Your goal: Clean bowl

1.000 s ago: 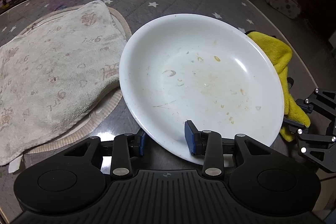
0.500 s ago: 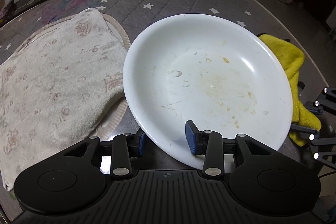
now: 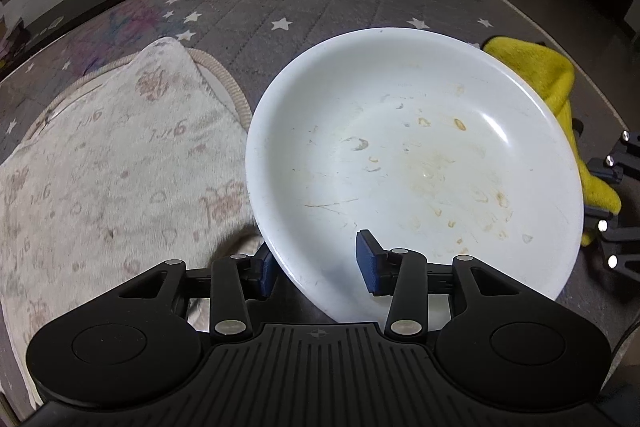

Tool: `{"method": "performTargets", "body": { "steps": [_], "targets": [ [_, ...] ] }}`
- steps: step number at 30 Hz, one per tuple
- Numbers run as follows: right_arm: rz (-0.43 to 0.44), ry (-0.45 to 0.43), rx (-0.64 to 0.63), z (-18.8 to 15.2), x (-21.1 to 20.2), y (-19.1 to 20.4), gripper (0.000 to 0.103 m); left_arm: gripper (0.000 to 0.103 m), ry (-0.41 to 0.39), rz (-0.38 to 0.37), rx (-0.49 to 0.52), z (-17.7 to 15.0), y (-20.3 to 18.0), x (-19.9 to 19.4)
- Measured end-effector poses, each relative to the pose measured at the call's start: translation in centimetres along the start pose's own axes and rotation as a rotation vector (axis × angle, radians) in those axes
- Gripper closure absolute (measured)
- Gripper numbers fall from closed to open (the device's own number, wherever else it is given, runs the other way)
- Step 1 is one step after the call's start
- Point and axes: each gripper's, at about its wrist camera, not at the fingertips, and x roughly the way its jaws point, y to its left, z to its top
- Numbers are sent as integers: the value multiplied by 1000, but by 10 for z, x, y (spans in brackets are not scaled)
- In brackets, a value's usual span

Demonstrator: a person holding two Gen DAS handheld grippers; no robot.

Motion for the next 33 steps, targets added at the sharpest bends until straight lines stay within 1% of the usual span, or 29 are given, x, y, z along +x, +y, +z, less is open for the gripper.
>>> {"method": "performTargets", "body": {
  "steps": [5,11,15,18,25,28,33],
  "targets": [
    [-16,8,-12,0,9,-8,77,59,-1,10,-3,9,1,5],
    [-52,19,-17,1,21,-18,77,59,-9,20,-41,13,2,8],
    [-68,20,-18,2,27,-17,77,59,-17,42,-55,6,-4,3],
    [-75,20,-27,-1,24,-14,77,59,-19,39,-84,0,-7,-1],
    [-86,18,-22,-4,17,-5,77,59,-33,8,-202,-21,-17,-13],
    [-88,18,-17,-5,15,-8,77,59,-37,-2,-225,-25,-22,-14],
    [-93,18,-13,-6,11,-6,77,61,-53,6,-261,-28,-25,-16]
  ]
}}
